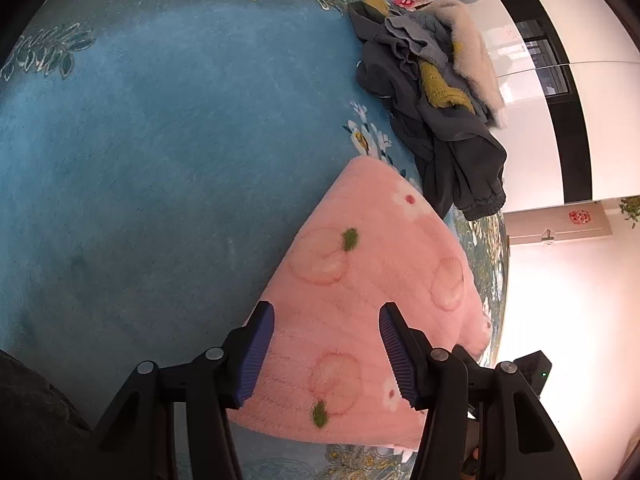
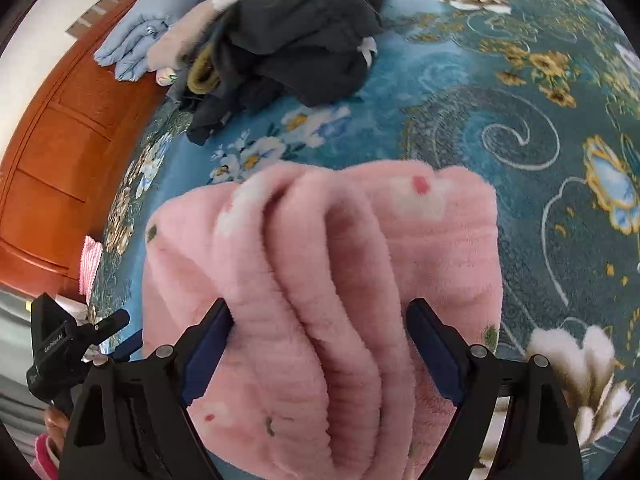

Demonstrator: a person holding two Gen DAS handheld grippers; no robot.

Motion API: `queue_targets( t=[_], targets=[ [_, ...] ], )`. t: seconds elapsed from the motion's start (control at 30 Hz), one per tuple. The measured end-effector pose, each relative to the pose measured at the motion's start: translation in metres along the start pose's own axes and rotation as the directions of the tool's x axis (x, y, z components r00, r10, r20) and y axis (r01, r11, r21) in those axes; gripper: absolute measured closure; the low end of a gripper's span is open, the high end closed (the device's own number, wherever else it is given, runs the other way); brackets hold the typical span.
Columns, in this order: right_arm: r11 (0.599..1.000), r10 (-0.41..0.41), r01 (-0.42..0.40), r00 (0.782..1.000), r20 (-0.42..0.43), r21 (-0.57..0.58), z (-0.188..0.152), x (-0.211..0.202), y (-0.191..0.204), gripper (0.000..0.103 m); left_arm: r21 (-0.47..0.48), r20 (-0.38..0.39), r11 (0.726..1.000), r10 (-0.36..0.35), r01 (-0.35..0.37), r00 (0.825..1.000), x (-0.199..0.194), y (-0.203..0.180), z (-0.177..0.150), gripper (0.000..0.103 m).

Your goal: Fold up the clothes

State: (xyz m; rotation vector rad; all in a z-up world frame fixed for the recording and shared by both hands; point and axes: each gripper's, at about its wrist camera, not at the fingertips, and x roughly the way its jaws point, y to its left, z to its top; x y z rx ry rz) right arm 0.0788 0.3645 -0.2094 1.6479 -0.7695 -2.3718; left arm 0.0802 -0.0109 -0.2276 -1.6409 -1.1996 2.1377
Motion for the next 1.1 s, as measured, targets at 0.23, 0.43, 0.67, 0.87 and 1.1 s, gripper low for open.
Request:
queue_targets(
  t=[0.23,0.43,0.67,0.87,1.1],
  targets=[
    [0.997,0.037,-0.039,0.998,0.043,0.063,-0.002,-0.018,0.009,0.065,0.007,0.013,1.000,-0.026,0.025,1.000,-0.003,-0.003,0.001,0.044],
    [0.985,0.157,-0.163,0.982,0.101,0.049,-0.004,-0.053,0.032,0.074,0.076,0.056,0.989,-0.130,0.125,0.990,-0.016,-0.012,0.000,0.044],
    [0.980,0.184,-0.195,0.964,0.193,0.040,-0.013,-0.097,0.019,0.074,0.185,-0.017,0.967,-0.174,0.174,0.985,-0.009,-0.032,-0.006,0.044],
    [0.965,0.056,-0.086,0.991,0.124,0.247,-0.031,-0.058,-0.038,0.074,0.206,-0.084,0.971,-0.102,0.117,0.991,0.005,-0.037,-0.010,0.044],
    [0.963,0.006,-0.028,0.997,0.083,0.267,-0.026,-0.056,-0.048,0.065,0.229,-0.079,0.966,-0.103,0.118,0.992,0.004,-0.042,-0.015,0.044]
  ],
)
